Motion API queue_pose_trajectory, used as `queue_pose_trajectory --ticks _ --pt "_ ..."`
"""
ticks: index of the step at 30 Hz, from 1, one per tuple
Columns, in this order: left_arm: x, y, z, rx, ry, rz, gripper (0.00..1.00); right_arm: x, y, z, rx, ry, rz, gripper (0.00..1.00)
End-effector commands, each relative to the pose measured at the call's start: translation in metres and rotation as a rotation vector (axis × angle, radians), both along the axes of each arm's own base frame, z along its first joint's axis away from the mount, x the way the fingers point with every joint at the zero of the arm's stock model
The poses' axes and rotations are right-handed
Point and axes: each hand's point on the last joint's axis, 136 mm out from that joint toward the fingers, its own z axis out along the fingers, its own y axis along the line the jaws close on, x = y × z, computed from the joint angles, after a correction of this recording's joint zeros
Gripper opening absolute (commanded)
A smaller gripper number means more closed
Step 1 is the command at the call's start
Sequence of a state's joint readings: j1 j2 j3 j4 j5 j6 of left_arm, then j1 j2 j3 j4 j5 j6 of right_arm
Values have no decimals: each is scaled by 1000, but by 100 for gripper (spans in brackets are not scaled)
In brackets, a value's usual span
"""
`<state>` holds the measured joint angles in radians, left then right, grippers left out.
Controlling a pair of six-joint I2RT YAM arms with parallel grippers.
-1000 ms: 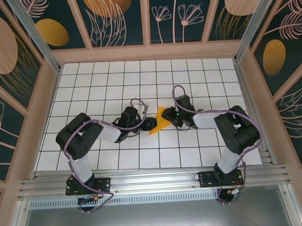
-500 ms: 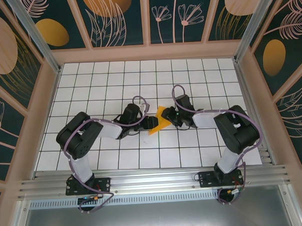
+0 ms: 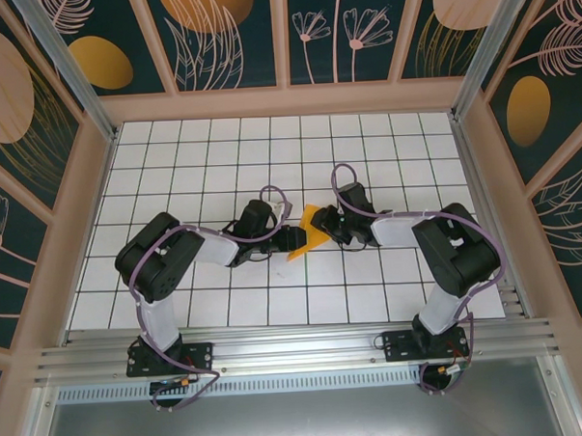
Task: Fold a paper plane with a square sheet of paper (pick it up from the middle)
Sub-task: Fourth fold the wing at the center of the table.
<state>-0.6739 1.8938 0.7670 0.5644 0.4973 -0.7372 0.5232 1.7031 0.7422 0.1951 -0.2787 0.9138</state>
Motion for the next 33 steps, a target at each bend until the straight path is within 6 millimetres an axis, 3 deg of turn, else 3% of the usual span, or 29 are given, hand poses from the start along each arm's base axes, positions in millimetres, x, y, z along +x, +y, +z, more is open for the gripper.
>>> queue_pose_trajectory --ticks 1,15,22,33 --pt "6 -6 2 -14 -13 -8 31 -4 -6 -15 -38 32 5 45" --pt "14 3 -12 50 -19 57 21 -3 -1 11 4 -38 36 45" --pt "11 -1 -1 -18 0 62 15 -7 -2 28 15 -90 62 45" --pt "8 -2 2 -85 71 95 15 -16 7 23 39 -64 97 47"
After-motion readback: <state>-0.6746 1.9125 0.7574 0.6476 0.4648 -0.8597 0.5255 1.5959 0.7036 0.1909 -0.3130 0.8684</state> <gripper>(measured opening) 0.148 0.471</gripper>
